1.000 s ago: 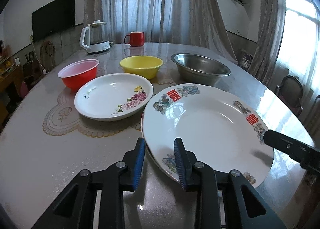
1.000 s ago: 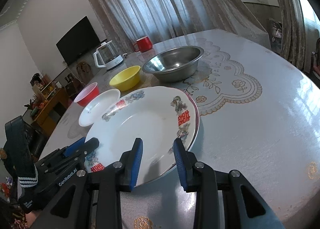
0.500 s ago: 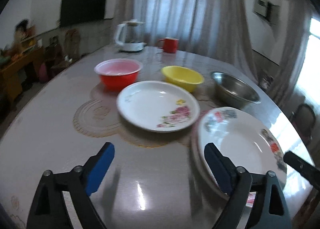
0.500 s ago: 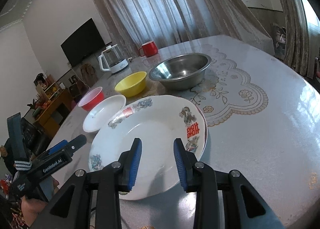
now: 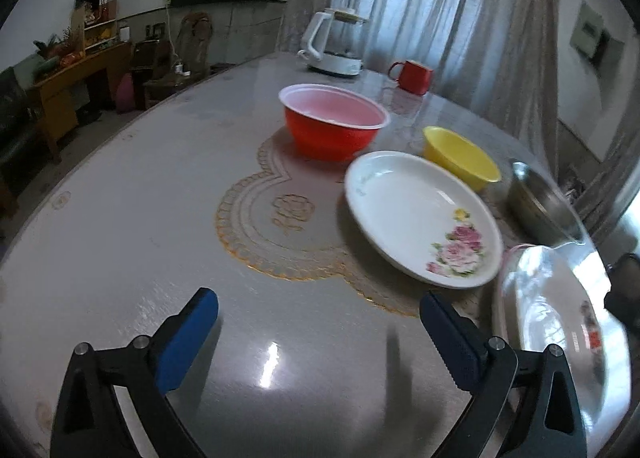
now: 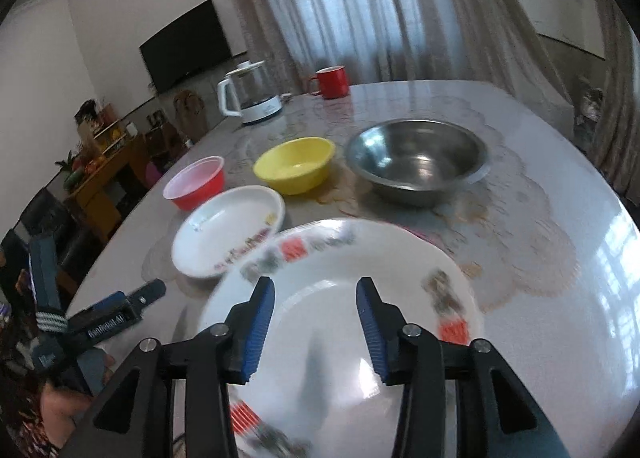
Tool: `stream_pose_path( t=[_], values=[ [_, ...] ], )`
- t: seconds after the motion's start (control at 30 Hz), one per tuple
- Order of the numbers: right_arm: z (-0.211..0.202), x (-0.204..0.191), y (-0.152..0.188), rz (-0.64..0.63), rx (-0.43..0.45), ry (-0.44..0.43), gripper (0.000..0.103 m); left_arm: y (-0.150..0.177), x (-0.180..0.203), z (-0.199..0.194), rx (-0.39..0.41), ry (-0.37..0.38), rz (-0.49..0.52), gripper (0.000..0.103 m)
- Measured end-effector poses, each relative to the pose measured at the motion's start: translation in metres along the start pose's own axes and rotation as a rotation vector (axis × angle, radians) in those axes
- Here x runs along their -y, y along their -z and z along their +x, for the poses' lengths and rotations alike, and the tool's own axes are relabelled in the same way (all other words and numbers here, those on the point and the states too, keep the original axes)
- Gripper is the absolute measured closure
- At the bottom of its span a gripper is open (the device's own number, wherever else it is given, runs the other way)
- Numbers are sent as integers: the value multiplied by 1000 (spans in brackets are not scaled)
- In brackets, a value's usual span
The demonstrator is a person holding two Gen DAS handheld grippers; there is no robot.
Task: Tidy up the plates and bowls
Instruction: 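Move both grippers to the rim of the rose-pattern white plate, then close both grippers on the rose-pattern plate rim and lift it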
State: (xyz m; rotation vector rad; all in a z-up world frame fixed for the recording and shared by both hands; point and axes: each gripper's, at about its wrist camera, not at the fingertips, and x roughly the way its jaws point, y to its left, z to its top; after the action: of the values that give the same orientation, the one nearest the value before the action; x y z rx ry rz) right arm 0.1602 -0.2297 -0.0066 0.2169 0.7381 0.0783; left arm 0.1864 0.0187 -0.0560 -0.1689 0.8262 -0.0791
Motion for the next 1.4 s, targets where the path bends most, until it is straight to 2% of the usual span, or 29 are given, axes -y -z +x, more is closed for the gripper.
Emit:
stream_pose_path(
  t=[0.23,0.37,0.57,0.8,0.93,1.13,1.3,1.4],
  values=[
    [48,-30,-44,-78,-105,-79,60,-6,-8,1,-9,-12,-5,1],
    [82,-42,-61,-145,-166,-51,60,-8,-10,2,-10,-6,-13,1],
    [127,-43,-75,-141,-260,-32,60,-12,-13,1,-1,-11,-18,1],
    [157,-40,-79,-114,-324,-11,61,-16,-20,6,-12,-13,-45,1],
    [172,-38,-82,-90,-366,-21,72,-18,-22,8,-15,-13,-57,1],
    [185,-34,-74,-41,-400,-46,78,-20,-25,9,-18,-14,-65,1],
    [183,-41,-70,-69,-390,-7,78,-22,-29,8,-13,-17,-79,1],
    [181,-52,-66,-113,-402,-21,80,-25,-32,8,-9,-33,-80,1]
  ],
)
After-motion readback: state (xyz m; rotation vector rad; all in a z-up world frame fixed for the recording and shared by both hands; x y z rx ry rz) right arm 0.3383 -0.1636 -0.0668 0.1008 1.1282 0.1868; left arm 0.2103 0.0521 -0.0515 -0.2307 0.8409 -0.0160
